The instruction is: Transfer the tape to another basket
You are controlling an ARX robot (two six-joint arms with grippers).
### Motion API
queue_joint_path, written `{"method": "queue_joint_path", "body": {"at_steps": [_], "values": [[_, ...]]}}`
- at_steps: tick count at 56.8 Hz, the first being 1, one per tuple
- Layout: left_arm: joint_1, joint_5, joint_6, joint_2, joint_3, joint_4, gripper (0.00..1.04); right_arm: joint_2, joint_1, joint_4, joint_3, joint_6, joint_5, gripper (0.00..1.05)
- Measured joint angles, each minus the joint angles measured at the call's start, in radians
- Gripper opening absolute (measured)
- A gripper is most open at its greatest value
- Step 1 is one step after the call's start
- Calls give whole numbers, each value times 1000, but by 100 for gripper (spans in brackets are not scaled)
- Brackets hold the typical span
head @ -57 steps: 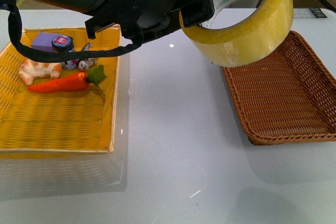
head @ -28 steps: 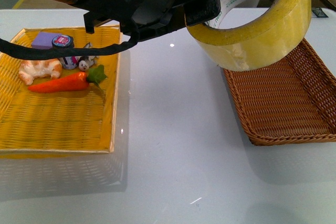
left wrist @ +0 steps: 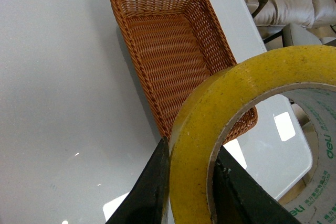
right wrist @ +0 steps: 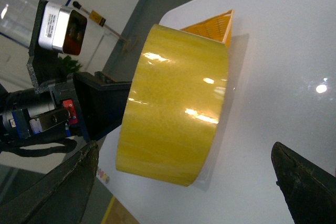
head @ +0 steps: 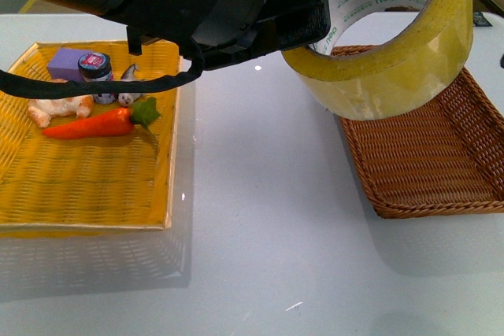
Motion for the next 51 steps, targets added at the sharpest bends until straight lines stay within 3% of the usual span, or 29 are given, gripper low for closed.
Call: {"method": "queue_joint_path", "body": {"at_steps": [21,37,51], "values": [[0,7,10,0,0,-3,15,63,75,-99,90,-89,-28,96],[5,30,10,0,-2,-3,15,108,97,-68,106,-88,-19,96],[7,37,11,-1,-2,-3,15,113,102,-47,106,-66,4,61]]}}
